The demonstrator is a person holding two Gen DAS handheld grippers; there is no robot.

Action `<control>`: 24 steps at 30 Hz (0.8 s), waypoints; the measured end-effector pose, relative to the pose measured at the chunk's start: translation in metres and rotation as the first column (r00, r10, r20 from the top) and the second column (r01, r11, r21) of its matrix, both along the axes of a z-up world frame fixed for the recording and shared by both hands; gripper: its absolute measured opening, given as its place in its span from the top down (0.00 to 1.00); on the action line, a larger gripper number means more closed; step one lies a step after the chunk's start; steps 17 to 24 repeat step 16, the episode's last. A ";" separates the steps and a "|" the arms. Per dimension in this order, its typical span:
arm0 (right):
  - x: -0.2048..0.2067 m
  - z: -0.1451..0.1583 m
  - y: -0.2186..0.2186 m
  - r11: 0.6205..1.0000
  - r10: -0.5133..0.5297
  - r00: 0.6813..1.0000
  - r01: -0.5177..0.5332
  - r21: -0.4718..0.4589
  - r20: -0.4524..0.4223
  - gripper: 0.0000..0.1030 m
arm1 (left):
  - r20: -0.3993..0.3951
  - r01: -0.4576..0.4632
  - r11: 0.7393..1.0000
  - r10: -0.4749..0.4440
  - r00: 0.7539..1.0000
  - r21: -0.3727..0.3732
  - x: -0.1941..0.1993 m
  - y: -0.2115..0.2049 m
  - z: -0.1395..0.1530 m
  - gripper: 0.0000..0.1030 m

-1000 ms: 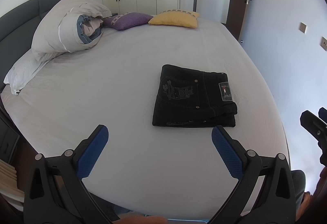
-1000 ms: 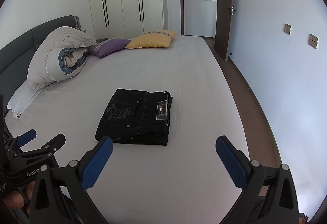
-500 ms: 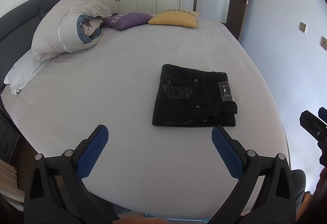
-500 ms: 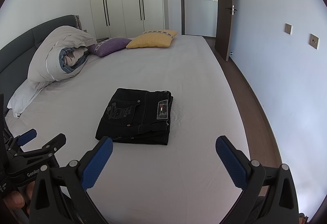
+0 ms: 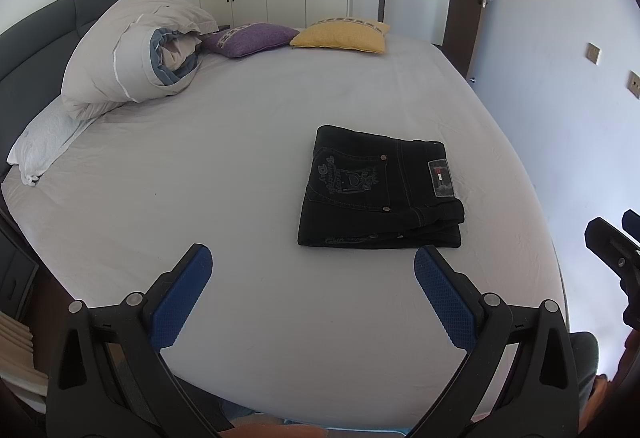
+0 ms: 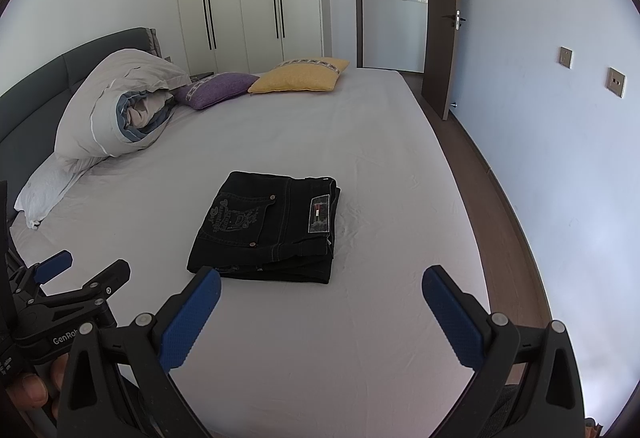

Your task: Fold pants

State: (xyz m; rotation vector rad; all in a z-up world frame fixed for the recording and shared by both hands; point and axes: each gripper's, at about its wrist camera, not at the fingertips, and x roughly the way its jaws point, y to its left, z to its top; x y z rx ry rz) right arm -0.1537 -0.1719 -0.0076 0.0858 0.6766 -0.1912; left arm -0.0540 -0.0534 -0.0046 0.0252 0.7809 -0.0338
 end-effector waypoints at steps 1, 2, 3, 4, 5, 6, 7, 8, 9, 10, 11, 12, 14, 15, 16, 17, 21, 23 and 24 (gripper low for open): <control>0.000 0.000 0.000 1.000 0.001 1.000 -0.001 0.001 -0.001 0.00 | -0.001 0.000 1.000 0.000 1.000 -0.001 0.000 0.000 0.000 0.00; 0.000 0.000 -0.001 1.000 0.000 1.000 0.000 0.002 0.000 0.00 | -0.002 -0.001 1.000 0.001 1.000 -0.002 0.000 0.000 0.000 0.00; 0.001 0.001 -0.001 1.000 -0.001 1.000 0.001 0.001 0.000 0.00 | -0.003 -0.001 1.000 0.001 1.000 -0.002 -0.002 -0.001 -0.001 0.00; 0.001 0.001 -0.001 1.000 -0.001 1.000 0.001 0.001 -0.001 0.00 | -0.004 -0.002 1.000 0.002 1.000 -0.002 -0.001 -0.001 0.000 0.00; 0.000 0.001 -0.001 1.000 0.000 1.000 0.000 0.002 -0.001 0.00 | -0.002 -0.001 1.000 0.001 1.000 0.004 -0.001 -0.001 0.000 0.00; 0.000 0.000 0.000 1.000 0.000 1.000 0.000 0.002 -0.001 0.00 | -0.001 -0.001 1.000 0.001 1.000 0.004 -0.002 -0.001 0.000 0.00; 0.000 0.000 0.000 1.000 0.000 1.000 0.000 0.001 -0.001 0.00 | -0.002 -0.001 1.000 0.001 1.000 0.005 -0.002 -0.001 0.000 0.00; 0.000 0.000 -0.001 1.000 0.001 1.000 -0.001 0.001 -0.002 0.00 | -0.002 0.000 1.000 0.000 1.000 0.004 -0.002 -0.001 0.000 0.00; 0.000 -0.001 0.000 1.000 0.002 1.000 -0.002 0.001 -0.003 0.00 | -0.003 0.002 1.000 -0.002 1.000 0.000 -0.002 -0.001 0.000 0.00; -0.001 -0.002 0.001 1.000 0.002 1.000 -0.002 0.001 -0.004 0.00 | -0.005 0.004 1.000 -0.004 1.000 -0.009 -0.001 0.000 0.001 0.00; -0.001 -0.002 0.000 1.000 0.003 1.000 -0.003 0.001 -0.004 0.00 | -0.007 0.007 1.000 -0.007 1.000 -0.018 -0.002 0.000 0.000 0.00; -0.001 -0.002 0.001 1.000 0.003 1.000 -0.003 0.001 -0.004 0.00 | -0.005 0.007 1.000 -0.008 1.000 -0.015 -0.002 0.000 0.000 0.00; 0.001 -0.003 -0.001 1.000 0.003 1.000 -0.003 0.001 -0.005 0.00 | 0.003 0.005 1.000 -0.005 1.000 0.003 -0.002 0.000 0.003 0.00; 0.000 -0.003 -0.001 1.000 0.002 1.000 -0.002 0.002 -0.006 0.00 | 0.004 0.005 1.000 -0.005 1.000 0.008 -0.003 0.000 0.003 0.00; 0.000 -0.004 -0.002 1.000 0.002 1.000 -0.002 0.003 -0.007 0.00 | 0.002 0.003 1.000 -0.003 1.000 0.006 -0.002 0.001 0.003 0.00; 0.000 -0.004 -0.002 1.000 0.002 1.000 -0.002 0.003 -0.007 0.00 | 0.002 0.003 1.000 -0.003 1.000 0.006 -0.002 0.001 0.003 0.00; 0.000 -0.004 -0.002 1.000 0.002 1.000 -0.002 0.003 -0.007 0.00 | 0.002 0.003 1.000 -0.003 1.000 0.006 -0.002 0.001 0.003 0.00; 0.000 -0.004 -0.002 1.000 0.002 1.000 -0.002 0.003 -0.007 0.00 | 0.002 0.003 1.000 -0.003 1.000 0.006 -0.002 0.001 0.003 0.00; 0.000 -0.004 -0.002 1.000 0.002 1.000 -0.002 0.003 -0.007 0.00 | 0.002 0.003 1.000 -0.003 1.000 0.006 -0.002 0.001 0.003 0.00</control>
